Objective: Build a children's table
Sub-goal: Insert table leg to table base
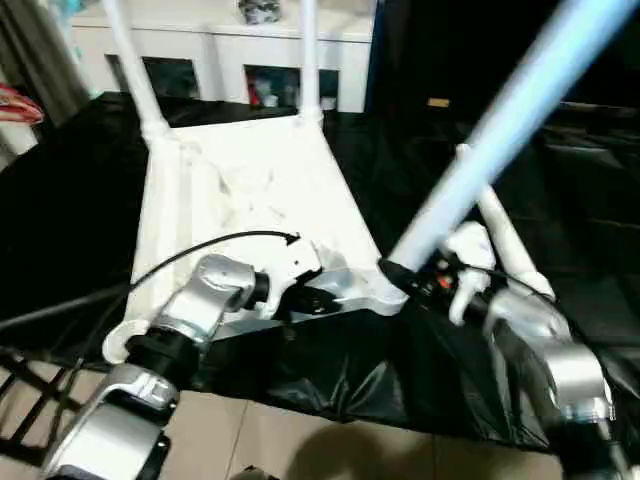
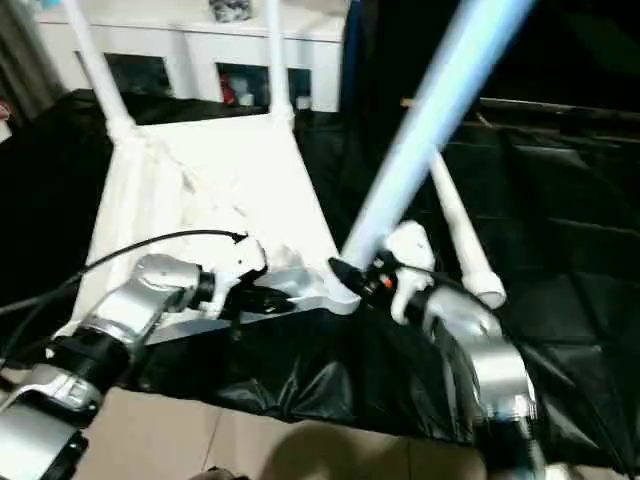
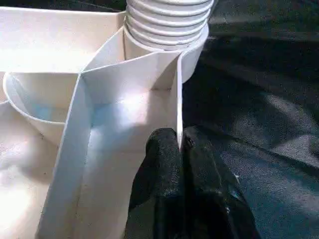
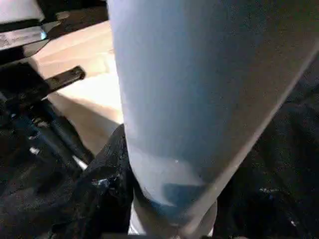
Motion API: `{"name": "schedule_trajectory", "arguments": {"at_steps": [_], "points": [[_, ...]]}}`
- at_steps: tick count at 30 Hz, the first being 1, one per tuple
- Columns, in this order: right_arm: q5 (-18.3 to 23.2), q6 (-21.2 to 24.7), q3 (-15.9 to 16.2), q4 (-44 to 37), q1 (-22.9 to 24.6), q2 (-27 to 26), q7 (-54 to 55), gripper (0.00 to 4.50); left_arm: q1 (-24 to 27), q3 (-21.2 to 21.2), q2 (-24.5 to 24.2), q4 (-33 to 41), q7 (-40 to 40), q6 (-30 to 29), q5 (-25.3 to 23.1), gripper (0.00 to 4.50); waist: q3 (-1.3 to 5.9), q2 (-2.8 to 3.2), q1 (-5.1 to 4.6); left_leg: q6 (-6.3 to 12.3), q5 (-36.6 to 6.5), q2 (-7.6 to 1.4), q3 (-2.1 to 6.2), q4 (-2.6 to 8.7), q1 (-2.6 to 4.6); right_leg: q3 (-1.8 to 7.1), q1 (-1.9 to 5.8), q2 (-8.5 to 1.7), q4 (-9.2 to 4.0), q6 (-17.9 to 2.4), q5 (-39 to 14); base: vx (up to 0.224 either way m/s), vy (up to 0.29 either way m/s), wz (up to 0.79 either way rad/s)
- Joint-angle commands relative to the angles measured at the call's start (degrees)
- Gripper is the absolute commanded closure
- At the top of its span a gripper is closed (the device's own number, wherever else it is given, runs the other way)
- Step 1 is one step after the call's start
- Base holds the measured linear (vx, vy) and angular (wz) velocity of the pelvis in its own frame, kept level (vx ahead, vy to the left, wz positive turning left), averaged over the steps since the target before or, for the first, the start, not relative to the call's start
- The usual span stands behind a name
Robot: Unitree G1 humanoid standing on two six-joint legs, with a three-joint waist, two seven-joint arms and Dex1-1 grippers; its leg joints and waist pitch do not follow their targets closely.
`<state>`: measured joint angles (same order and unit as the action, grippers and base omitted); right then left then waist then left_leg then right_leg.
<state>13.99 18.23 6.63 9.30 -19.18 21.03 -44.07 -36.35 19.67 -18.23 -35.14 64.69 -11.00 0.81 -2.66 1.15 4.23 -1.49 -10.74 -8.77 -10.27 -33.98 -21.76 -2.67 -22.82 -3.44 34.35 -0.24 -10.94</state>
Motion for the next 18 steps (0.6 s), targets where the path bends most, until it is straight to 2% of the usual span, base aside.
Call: {"name": "schedule_trajectory", "arguments": {"at_steps": [1,3,5,8,12,13,14,18], "points": [[-1.5,3.9,4.9,5.2,0.3,0.2,-3.5,2.64,-0.3,0.6,-0.8,2.1,1.5,-0.2,-0.5,4.50,2.64,-0.52,0.17,0.31,-16.9,-4.69,2.23,5.14,0.71,3.08,2.19,-6.15,-5.01,-11.0,-20.1,0.000,0.000,0.00],[-1.5,4.0,5.1,5.9,-0.3,0.5,-4.5,2.64,-0.3,0.7,-1.0,2.2,1.6,-0.1,-0.6,4.50,2.71,-0.49,0.28,0.58,-16.2,-4.75,2.08,5.00,0.95,3.10,2.02,-6.05,-4.92,-11.5,-18.2,0.000,0.000,0.00],[-1.4,4.0,5.7,7.1,-1.2,1.4,-6.9,2.64,-0.3,1.0,-1.3,2.5,2.1,0.0,-0.7,4.50,2.83,-0.76,0.33,0.78,-15.4,-4.78,1.98,4.93,1.01,3.02,2.26,-6.03,-4.72,-12.3,-16.4,0.000,0.000,0.00],[-1.5,3.8,6.3,8.6,-2.4,2.5,-9.5,2.64,-0.7,1.3,-1.8,2.9,2.8,0.0,-0.9,4.50,3.00,-0.79,0.76,1.58,-13.1,-4.81,1.77,4.66,1.08,3.00,2.36,-5.93,-4.21,-13.5,-12.0,0.000,0.000,0.00],[-1.5,2.8,6.9,10.3,-3.4,3.6,-14.0,2.64,-1.3,1.9,-2.6,3.4,4.5,0.4,-1.2,4.50,2.93,-1.06,1.09,1.64,-13.3,-4.88,1.73,4.71,1.14,2.91,2.47,-5.99,-4.27,-13.7,-12.8,0.000,0.000,0.00],[-1.9,1.2,7.0,11.1,-3.5,3.9,-15.2,2.64,-1.4,2.3,-2.9,3.9,5.4,0.8,-1.2,4.50,2.92,-1.25,1.21,1.57,-13.5,-4.94,1.71,4.67,1.17,2.96,2.45,-6.12,-4.27,-13.6,-13.6,0.000,0.000,0.00],[-1.9,1.0,7.0,11.1,-3.5,4.0,-15.3,2.64,-1.4,2.4,-3.0,4.0,5.6,0.9,-1.2,4.50,2.94,-1.14,1.29,1.49,-13.5,-4.97,1.76,4.69,1.20,2.96,2.45,-6.16,-4.26,-13.5,-13.7,0.000,0.000,0.00],[-1.1,-0.9,7.0,11.7,-3.0,4.7,-18.6,2.64,-1.6,2.9,-3.4,4.7,8.4,2.9,-0.7,4.50,3.01,-1.29,1.45,1.50,-13.0,-5.05,1.65,4.67,1.35,2.91,2.41,-6.01,-4.05,-14.1,-11.2,0.000,0.000,0.00]]}}
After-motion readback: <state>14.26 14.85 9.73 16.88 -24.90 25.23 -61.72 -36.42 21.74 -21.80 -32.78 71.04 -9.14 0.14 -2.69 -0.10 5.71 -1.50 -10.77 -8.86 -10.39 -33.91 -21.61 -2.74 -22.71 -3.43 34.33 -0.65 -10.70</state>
